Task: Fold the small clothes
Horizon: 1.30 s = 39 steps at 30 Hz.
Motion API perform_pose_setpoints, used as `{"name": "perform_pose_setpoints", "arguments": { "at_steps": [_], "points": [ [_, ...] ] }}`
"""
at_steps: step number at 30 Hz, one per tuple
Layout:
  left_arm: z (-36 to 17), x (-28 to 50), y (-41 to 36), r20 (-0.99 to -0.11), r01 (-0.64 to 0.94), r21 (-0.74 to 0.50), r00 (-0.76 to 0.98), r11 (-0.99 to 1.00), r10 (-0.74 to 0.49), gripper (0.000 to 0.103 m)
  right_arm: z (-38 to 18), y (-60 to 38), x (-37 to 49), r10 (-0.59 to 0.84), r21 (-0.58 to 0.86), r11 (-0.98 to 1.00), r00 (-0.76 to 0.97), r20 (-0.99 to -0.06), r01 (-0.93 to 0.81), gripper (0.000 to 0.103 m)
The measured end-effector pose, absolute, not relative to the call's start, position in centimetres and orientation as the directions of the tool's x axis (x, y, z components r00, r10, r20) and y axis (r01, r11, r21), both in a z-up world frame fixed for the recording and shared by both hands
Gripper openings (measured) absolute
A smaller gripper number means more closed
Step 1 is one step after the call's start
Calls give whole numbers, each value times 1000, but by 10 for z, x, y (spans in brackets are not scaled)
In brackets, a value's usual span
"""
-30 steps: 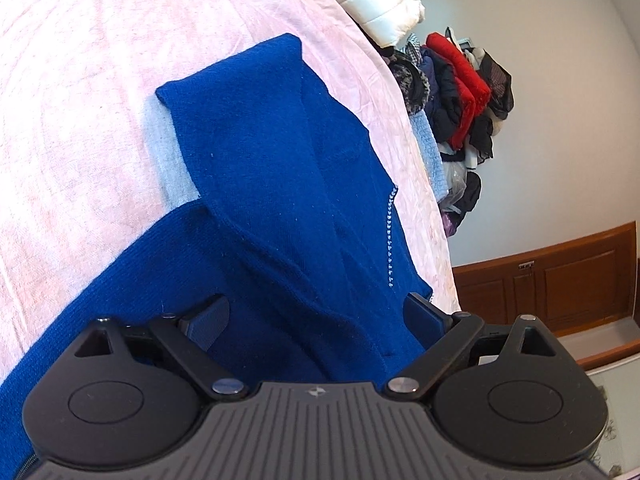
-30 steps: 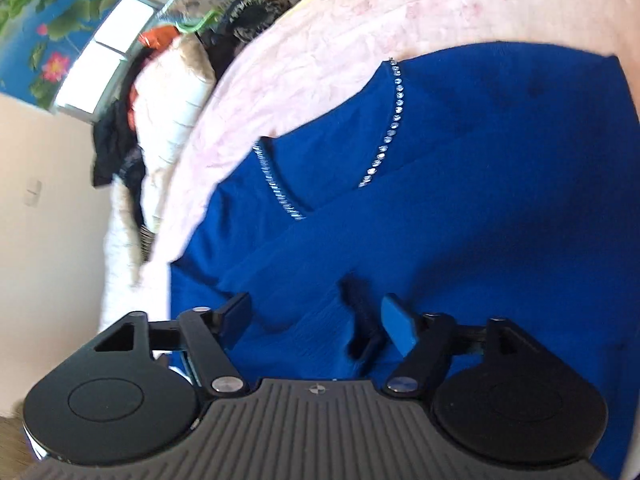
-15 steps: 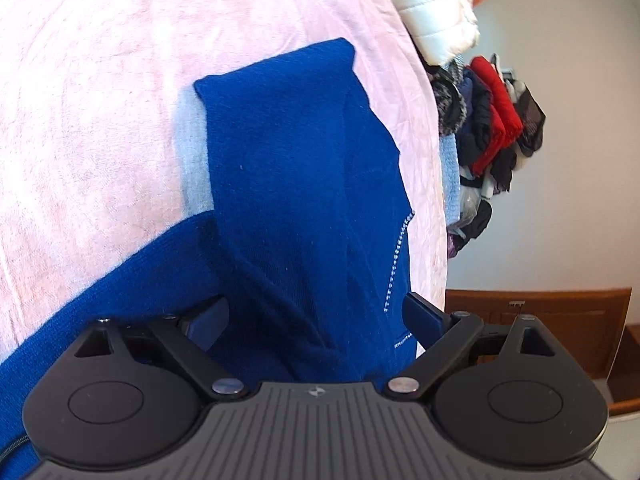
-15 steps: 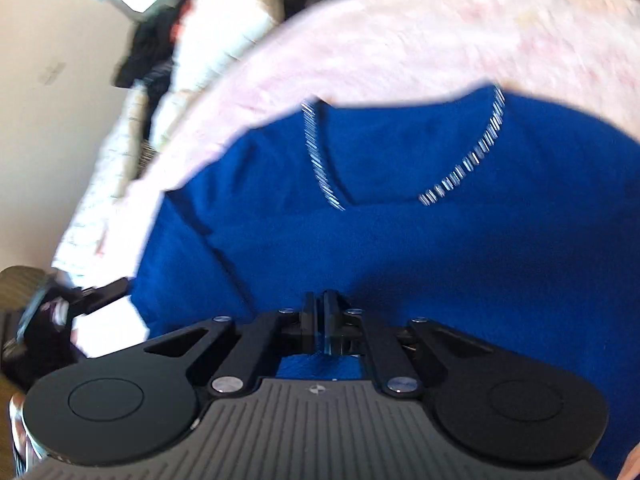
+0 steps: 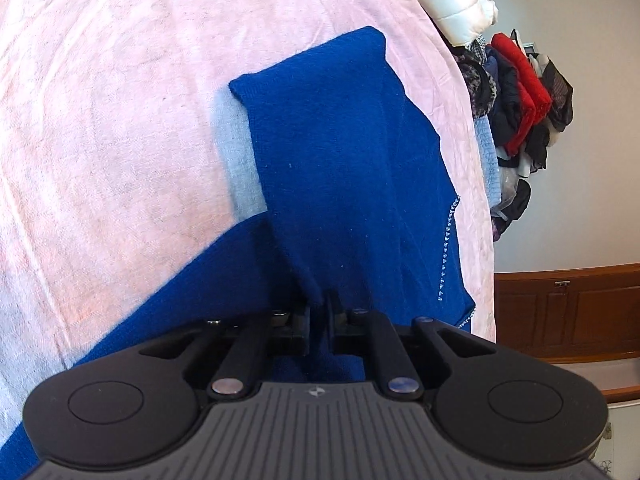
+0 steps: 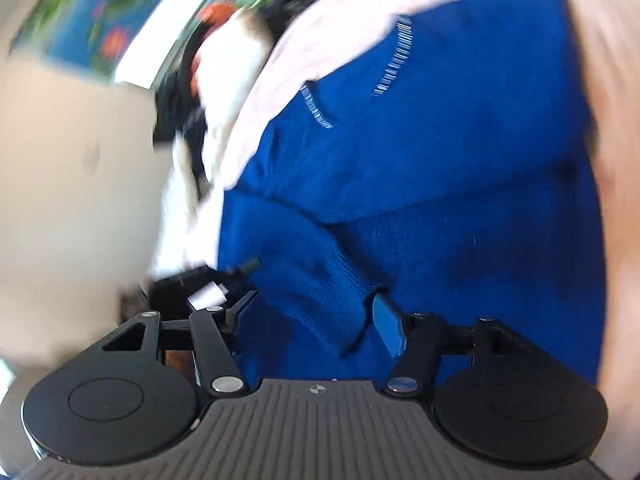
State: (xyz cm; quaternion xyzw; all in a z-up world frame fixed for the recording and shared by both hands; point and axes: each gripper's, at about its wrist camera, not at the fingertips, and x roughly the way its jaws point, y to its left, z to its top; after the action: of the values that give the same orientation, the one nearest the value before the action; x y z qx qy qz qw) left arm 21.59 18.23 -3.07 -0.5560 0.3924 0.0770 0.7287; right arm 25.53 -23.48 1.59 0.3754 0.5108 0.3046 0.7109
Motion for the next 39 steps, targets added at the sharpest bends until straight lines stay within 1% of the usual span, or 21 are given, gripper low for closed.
{"name": "perform_pose_setpoints", "arguments": {
  "at_steps": [2, 4, 5, 10, 12, 14, 16, 17, 18, 21, 22, 23, 24, 25, 26, 28, 31, 32, 34, 35, 39],
  "points": [
    [-32, 215, 183, -652, -547, -755, 685, 361, -325, 9, 3, -233, 255, 811, 854, 519, 294, -506, 39, 61],
    [-33, 214, 183, -647, -542, -759, 689, 359, -327, 9, -2, -220, 256, 765, 803, 595, 282, -579, 34, 60],
    [-34, 214, 183, -645, -540, -761, 691, 360, -327, 9, -4, -215, 257, 743, 781, 624, 283, -606, 34, 62],
    [-36, 212, 186, -637, -540, -769, 696, 343, -332, 9, -8, -198, 264, 745, 801, 596, 338, -575, 50, 67],
    [-37, 210, 187, -631, -535, -774, 699, 338, -337, 9, -15, -189, 265, 745, 804, 594, 354, -565, 32, 72],
    [-40, 209, 189, -620, -532, -784, 705, 320, -346, 9, -12, -180, 265, 745, 794, 608, 347, -569, -4, 72],
    [-43, 207, 192, -607, -531, -794, 710, 295, -356, 9, -10, -177, 265, 753, 786, 617, 323, -573, -42, 58],
    [-44, 205, 194, -603, -536, -798, 711, 275, -361, 9, -10, -176, 265, 751, 781, 623, 318, -579, -47, 31],
    [-44, 204, 195, -600, -546, -800, 712, 251, -365, 9, -10, -176, 266, 749, 776, 629, 304, -589, -47, 11],
    [-39, 197, 202, -601, -563, -798, 720, 215, -346, 14, -7, -177, 267, 750, 778, 624, 334, -571, -70, 9],
    [-36, 196, 204, -600, -562, -799, 729, 213, -330, 21, -4, -178, 266, 758, 788, 611, 342, -555, -75, 9],
    [-34, 195, 207, -590, -552, -807, 741, 209, -321, 34, -1, -181, 267, 773, 808, 585, 349, -529, -72, 9],
    [-32, 194, 209, -575, -538, -818, 755, 204, -315, 42, 4, -185, 266, 793, 832, 550, 361, -491, -76, 9],
    [-29, 194, 211, -568, -531, -823, 763, 202, -310, 54, 10, -187, 268, 807, 847, 524, 368, -461, -87, 9],
    [-27, 195, 212, -566, -529, -825, 767, 200, -303, 57, 18, -188, 271, 818, 860, 501, 377, -434, -99, 9],
    [-23, 199, 213, -578, -538, -816, 765, 211, -283, 57, 38, -190, 278, 845, 884, 448, 387, -369, -136, 9],
    [-24, 204, 216, -582, -548, -813, 769, 196, -265, 54, 65, -193, 293, 861, 892, 409, 404, -308, -193, 9],
    [-25, 205, 218, -589, -558, -808, 765, 187, -260, 41, 73, -195, 300, 863, 890, 404, 411, -294, -210, 9],
    [-28, 207, 219, -606, -580, -795, 756, 177, -248, 22, 85, -203, 312, 861, 890, 395, 429, -272, -229, 9],
    [-30, 208, 220, -618, -593, -786, 747, 175, -245, 8, 90, -208, 319, 862, 893, 384, 437, -257, -234, 9],
    [-30, 215, 213, -623, -598, -782, 740, 177, -253, 3, 99, -232, 340, 851, 897, 381, 464, -244, -226, 9]
  ]
}}
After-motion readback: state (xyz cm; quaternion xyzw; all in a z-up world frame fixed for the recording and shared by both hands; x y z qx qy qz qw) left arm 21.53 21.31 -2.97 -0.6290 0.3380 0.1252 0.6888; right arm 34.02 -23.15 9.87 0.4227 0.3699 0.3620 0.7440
